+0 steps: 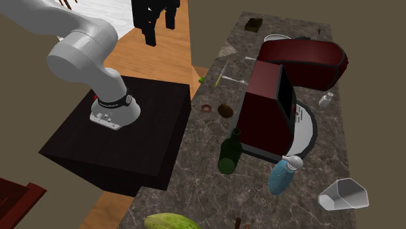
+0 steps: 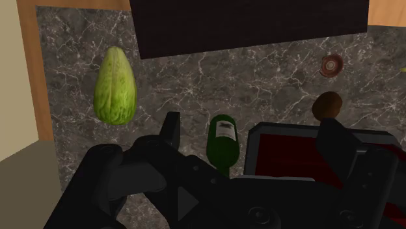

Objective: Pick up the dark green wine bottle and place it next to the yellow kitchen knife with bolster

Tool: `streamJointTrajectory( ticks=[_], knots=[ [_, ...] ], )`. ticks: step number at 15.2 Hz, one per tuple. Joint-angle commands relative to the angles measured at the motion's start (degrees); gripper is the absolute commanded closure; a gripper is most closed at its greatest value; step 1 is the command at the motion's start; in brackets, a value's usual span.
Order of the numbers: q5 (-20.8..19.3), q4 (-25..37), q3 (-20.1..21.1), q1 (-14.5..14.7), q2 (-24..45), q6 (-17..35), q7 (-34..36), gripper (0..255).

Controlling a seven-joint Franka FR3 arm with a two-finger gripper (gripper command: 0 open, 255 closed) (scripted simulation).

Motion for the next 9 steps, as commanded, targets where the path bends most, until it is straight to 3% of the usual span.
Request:
streamJointTrajectory(
  ticks=[1,9],
  knots=[
    [0.0,0.0,0.0,0.0,0.0,0.0,0.0,0],
    [-0.4,-8.6,-2.1,-0.2,7.3,19.0,0.5,0]
  ],
)
